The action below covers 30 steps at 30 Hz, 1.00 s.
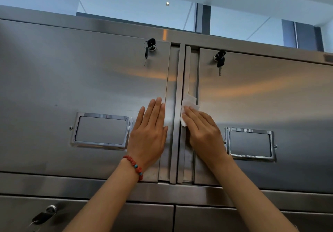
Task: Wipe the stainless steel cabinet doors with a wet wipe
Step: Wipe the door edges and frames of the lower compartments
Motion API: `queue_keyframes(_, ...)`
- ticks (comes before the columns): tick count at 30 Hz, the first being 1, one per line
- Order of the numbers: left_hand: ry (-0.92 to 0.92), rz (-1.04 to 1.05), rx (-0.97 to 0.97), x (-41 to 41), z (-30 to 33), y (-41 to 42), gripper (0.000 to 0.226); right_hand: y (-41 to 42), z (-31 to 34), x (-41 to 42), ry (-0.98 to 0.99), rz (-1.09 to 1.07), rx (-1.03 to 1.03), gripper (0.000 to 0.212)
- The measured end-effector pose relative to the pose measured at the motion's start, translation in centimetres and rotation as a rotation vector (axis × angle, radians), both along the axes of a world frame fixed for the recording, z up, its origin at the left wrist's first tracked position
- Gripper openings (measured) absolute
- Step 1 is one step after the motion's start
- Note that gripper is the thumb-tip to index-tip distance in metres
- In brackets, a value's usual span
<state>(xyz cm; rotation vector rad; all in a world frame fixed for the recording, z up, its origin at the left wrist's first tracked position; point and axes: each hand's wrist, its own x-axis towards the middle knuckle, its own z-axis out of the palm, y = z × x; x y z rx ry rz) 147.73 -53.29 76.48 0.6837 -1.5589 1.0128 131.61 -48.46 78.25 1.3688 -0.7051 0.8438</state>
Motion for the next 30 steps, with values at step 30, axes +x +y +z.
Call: queue_keyframes(30, 0.008, 0.016, -0.03, 0.1, -0.1, -0.3, 0.055, 0.4, 1.3, -0.9, 0.159, -0.1, -0.059, 0.036)
